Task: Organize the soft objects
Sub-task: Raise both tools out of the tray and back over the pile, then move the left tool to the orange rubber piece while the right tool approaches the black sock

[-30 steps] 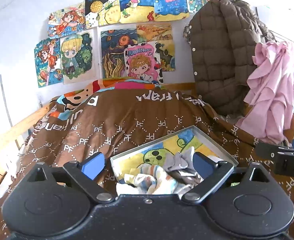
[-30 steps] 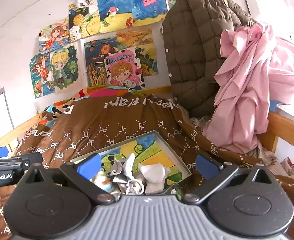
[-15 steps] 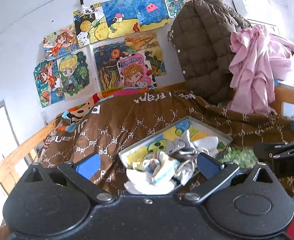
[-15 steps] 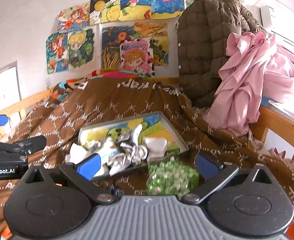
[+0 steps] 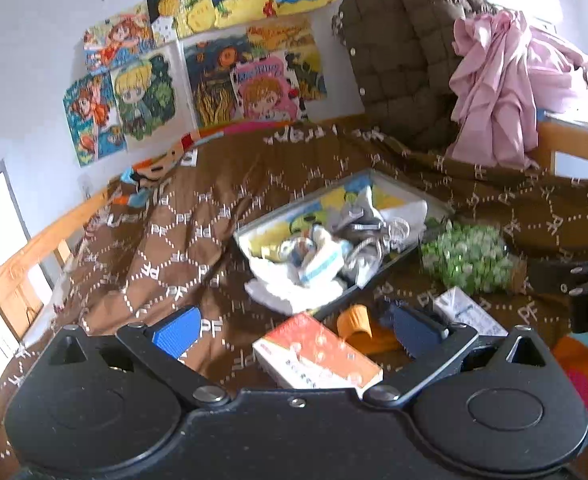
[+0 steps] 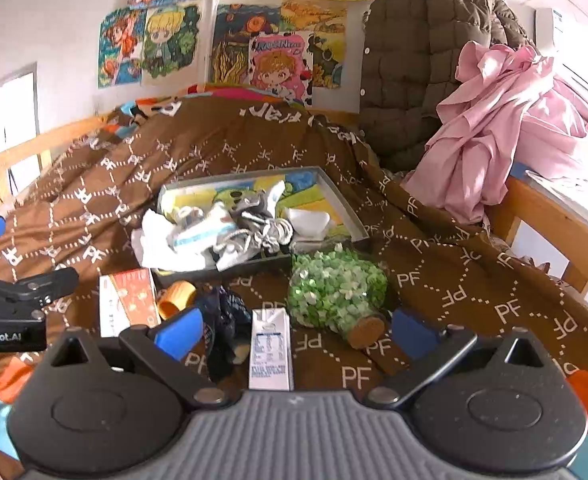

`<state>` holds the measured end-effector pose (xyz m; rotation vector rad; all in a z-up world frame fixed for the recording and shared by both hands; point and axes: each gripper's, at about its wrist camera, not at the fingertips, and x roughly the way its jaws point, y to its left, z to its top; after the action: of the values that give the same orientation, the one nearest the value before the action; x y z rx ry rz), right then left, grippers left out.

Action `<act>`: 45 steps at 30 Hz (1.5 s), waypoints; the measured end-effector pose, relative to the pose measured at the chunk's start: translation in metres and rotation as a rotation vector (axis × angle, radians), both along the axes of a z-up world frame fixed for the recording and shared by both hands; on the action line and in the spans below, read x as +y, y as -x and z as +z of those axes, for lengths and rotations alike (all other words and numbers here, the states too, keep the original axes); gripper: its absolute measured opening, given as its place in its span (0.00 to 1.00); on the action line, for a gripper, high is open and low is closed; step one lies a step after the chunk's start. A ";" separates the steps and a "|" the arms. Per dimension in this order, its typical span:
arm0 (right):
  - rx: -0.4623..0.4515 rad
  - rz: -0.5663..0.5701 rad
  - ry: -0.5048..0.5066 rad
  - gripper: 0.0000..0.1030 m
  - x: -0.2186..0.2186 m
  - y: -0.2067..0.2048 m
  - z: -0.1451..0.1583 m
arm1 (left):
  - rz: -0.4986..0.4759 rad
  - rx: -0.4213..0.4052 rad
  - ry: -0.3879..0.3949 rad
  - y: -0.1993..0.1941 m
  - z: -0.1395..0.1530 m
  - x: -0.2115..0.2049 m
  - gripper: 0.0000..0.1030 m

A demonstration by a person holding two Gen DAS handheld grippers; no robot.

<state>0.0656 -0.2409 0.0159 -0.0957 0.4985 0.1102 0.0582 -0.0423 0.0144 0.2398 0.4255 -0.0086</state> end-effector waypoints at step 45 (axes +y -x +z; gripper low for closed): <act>0.287 0.099 0.140 1.00 0.026 -0.034 -0.045 | 0.047 0.293 -0.148 -0.027 -0.047 -0.007 0.99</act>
<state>0.0996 -0.2153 -0.0290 -0.2441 0.7883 0.1875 0.0852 -0.0497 -0.0325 0.3766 0.7245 0.0348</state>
